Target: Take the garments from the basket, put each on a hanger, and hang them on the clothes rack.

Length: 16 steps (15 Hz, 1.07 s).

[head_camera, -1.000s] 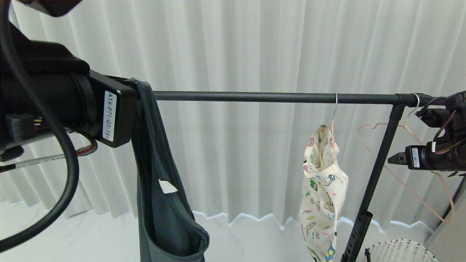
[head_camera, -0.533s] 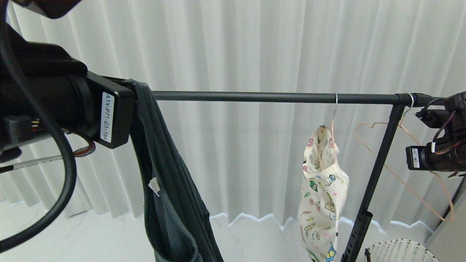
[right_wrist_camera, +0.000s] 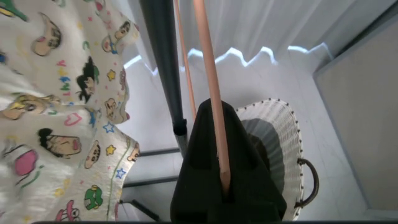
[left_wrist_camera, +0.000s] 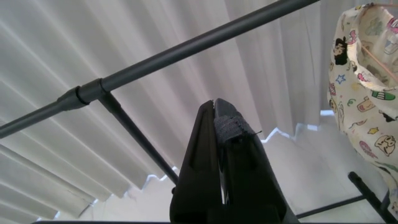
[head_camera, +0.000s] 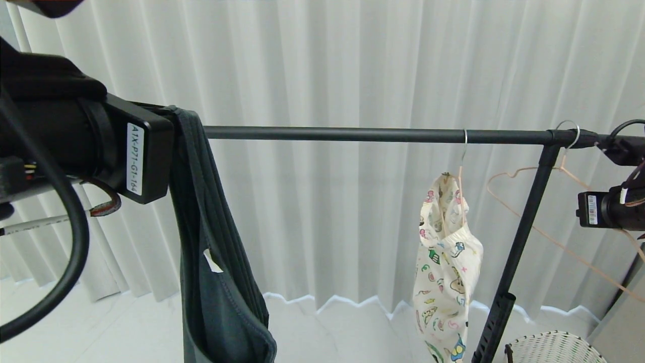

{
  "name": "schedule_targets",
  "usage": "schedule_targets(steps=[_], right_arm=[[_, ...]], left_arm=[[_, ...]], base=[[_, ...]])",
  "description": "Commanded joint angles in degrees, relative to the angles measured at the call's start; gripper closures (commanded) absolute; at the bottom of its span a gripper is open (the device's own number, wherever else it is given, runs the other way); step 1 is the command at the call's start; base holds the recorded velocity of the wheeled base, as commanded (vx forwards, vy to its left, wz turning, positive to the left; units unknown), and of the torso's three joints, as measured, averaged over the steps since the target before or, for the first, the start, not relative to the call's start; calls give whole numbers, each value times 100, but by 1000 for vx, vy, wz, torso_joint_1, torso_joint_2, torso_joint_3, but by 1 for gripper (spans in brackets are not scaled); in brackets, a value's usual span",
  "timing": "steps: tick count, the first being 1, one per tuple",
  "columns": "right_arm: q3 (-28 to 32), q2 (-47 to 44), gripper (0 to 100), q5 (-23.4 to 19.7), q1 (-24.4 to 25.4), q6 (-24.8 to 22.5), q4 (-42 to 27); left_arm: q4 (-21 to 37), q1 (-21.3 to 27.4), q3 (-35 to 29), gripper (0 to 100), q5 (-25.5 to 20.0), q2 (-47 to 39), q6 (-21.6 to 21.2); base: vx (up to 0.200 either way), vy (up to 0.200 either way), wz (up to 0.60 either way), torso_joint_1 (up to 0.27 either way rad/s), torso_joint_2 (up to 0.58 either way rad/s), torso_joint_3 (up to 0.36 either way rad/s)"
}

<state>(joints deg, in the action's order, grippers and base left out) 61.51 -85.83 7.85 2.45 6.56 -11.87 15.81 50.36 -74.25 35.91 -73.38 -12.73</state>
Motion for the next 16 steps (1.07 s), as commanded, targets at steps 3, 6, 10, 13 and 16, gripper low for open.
schedule_targets(steps=[3,6,10,13,16], right_arm=[[-25,445,100,6,19,-5,36],[-377,946,100,6,19,-14,54],[-1036,1772,100,6,10,-67,54],[-1511,2370,100,-3,10,-137,36],[-1563,2660,100,-3,10,-181,10]], left_arm=[[-17,0,7,100,3,51,-2],[-25,0,16,100,12,51,-2],[-17,-26,34,100,91,51,-2],[-25,-26,122,100,179,78,-2],[-34,-44,315,100,179,95,42]], base=[[0,0,0,0,0,0],[0,0,0,0,0,0],[0,0,0,0,0,0],[-200,0,0,4,9,5],[-200,0,0,1,1,4]])
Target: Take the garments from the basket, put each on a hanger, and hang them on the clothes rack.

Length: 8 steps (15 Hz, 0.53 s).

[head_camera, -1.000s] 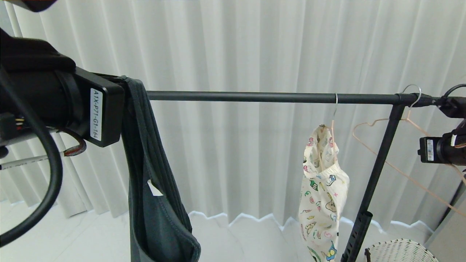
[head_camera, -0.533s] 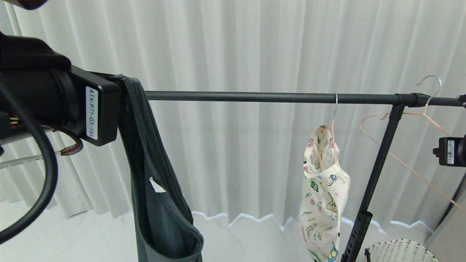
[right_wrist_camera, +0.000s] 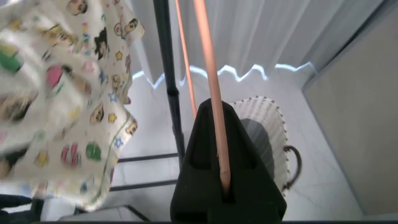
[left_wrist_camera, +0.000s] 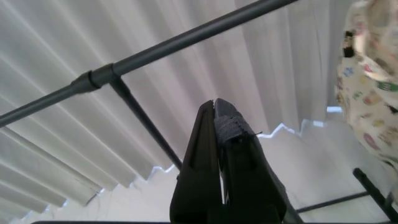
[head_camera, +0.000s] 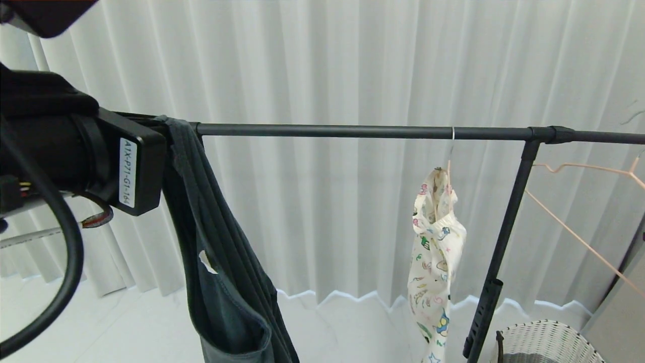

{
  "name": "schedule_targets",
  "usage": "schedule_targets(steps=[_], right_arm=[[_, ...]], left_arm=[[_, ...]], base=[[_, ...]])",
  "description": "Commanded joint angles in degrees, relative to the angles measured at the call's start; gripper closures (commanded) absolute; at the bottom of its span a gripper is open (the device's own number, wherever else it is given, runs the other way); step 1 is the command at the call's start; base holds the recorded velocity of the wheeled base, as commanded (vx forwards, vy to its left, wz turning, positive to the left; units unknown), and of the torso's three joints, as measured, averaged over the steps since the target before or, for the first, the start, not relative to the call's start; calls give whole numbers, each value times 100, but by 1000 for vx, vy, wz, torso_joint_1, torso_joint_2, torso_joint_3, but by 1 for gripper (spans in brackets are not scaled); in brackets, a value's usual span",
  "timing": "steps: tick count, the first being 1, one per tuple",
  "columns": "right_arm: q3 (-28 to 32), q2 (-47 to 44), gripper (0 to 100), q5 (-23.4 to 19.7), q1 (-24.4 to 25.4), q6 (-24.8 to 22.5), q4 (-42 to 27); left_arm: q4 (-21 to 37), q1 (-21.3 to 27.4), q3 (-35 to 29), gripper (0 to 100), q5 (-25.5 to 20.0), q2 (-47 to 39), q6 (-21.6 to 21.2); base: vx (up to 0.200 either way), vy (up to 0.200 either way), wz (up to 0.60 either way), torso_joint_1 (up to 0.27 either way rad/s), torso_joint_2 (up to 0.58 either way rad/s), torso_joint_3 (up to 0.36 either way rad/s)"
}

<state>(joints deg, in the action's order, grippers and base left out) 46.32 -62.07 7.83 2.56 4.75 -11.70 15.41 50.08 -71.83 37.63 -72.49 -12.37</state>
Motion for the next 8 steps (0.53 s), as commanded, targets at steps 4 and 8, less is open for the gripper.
schedule_targets(steps=[4,8], right_arm=[[-36,442,100,-36,16,-185,-7],[-45,662,100,-62,535,-264,-7]], left_arm=[[-337,-112,362,100,7,6,-28],[-337,-121,389,100,7,15,-28]], base=[[-200,0,0,-2,1,8],[-200,0,0,1,5,1]])
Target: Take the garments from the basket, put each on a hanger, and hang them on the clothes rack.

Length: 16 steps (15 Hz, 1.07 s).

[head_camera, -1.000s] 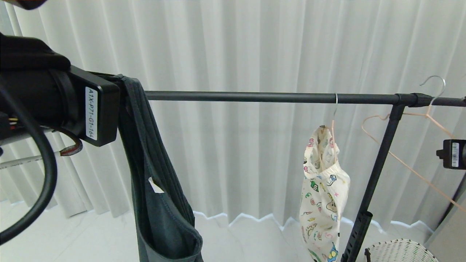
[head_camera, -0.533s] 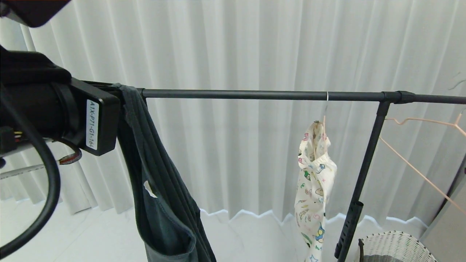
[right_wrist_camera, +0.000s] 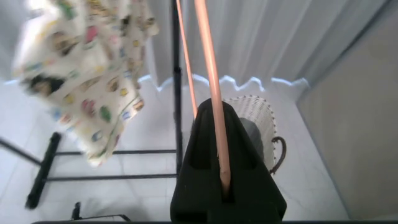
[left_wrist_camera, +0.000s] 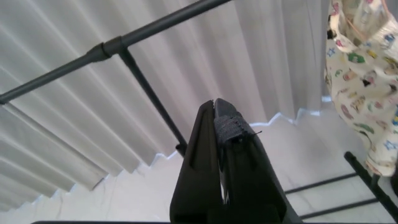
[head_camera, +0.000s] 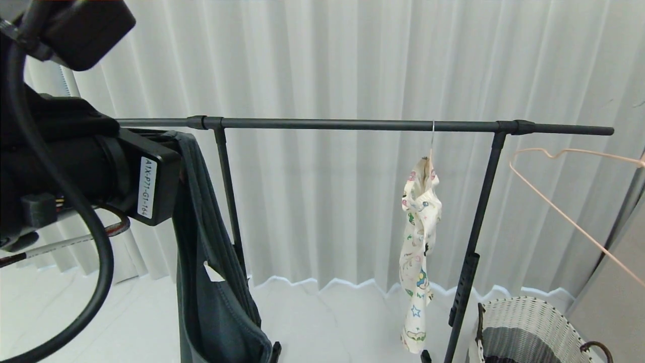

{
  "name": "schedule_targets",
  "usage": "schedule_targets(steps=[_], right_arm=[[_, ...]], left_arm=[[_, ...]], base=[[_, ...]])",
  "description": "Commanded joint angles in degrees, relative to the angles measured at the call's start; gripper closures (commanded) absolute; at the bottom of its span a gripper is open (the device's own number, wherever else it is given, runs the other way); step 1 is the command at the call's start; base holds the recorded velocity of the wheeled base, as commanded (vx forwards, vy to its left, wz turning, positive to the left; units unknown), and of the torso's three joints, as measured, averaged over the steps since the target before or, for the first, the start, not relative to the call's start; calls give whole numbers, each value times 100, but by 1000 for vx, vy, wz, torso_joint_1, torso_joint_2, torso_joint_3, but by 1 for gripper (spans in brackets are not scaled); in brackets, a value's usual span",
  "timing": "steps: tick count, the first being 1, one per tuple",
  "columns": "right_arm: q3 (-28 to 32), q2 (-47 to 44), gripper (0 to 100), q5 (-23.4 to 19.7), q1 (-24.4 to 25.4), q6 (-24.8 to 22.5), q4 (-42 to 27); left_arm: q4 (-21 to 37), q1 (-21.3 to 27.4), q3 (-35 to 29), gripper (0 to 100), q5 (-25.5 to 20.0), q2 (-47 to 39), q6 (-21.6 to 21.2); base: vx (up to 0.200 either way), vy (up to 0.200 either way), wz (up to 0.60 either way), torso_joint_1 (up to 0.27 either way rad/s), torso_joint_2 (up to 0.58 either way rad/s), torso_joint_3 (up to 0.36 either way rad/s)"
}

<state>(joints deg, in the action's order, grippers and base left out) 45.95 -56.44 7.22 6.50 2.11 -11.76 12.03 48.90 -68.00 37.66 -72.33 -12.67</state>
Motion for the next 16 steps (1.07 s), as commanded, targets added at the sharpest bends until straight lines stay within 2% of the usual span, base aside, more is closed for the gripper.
schedule_targets(steps=[1,4,9,12,16], right_arm=[[-16,169,100,-1,537,9,-1],[-262,344,100,8,1591,-9,-10],[-1123,837,100,-19,4105,106,7],[-1114,634,100,-89,5265,835,315],[-1105,160,100,-106,5819,1257,755]], left_arm=[[1,-3,41,100,5,-10,1],[1,-12,173,100,5,34,1],[1,-64,507,100,-4,87,133],[10,-249,481,100,5,-519,713],[124,-548,234,100,40,-1460,1952]], base=[[-200,0,0,2,2,2],[-200,0,0,2,1,1],[0,0,0,0,0,0],[0,0,0,0,0,0],[0,0,0,0,0,0]])
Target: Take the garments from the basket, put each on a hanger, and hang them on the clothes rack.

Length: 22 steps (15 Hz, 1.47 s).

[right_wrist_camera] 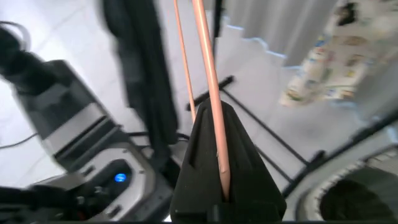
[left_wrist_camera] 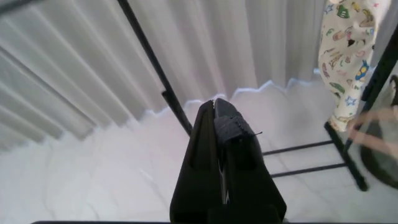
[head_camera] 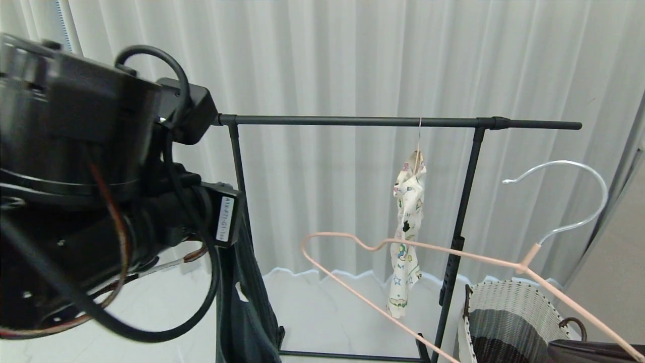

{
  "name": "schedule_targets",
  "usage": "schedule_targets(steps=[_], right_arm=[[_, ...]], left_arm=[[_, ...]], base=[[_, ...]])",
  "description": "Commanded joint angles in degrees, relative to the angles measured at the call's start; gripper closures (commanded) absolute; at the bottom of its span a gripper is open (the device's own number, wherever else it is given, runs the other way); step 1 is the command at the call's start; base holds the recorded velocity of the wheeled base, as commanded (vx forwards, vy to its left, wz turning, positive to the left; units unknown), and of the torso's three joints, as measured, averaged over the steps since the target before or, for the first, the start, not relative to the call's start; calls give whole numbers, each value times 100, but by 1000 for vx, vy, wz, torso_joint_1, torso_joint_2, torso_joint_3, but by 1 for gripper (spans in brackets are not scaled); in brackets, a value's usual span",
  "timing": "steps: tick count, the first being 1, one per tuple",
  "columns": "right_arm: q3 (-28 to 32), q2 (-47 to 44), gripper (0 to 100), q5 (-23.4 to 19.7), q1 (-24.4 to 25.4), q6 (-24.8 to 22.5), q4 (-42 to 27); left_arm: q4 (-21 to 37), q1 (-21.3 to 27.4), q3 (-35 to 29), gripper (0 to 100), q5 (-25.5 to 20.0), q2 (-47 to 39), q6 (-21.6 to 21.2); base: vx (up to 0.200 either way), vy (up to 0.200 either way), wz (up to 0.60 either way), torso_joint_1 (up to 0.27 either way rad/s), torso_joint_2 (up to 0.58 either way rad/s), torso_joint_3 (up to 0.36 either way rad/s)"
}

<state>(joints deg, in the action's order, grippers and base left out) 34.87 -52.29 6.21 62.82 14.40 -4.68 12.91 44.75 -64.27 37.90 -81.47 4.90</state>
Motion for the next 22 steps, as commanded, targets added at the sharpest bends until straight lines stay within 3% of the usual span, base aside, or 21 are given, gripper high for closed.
schedule_targets(steps=[1,4,19,22], right_arm=[[3,-379,100,-23,319,213,266],[-15,-704,100,-40,556,529,741],[38,-1557,100,-76,363,538,1813],[91,-1952,100,179,345,538,2164]], left_arm=[[124,-142,-244,100,16,-633,354],[186,-239,-402,100,-2,-739,477],[186,-318,-525,100,7,-748,512],[186,-318,-525,100,7,-748,512]], base=[[0,0,0,0,0,0],[0,0,0,0,0,0],[0,0,0,0,0,0],[0,0,0,0,0,0]])
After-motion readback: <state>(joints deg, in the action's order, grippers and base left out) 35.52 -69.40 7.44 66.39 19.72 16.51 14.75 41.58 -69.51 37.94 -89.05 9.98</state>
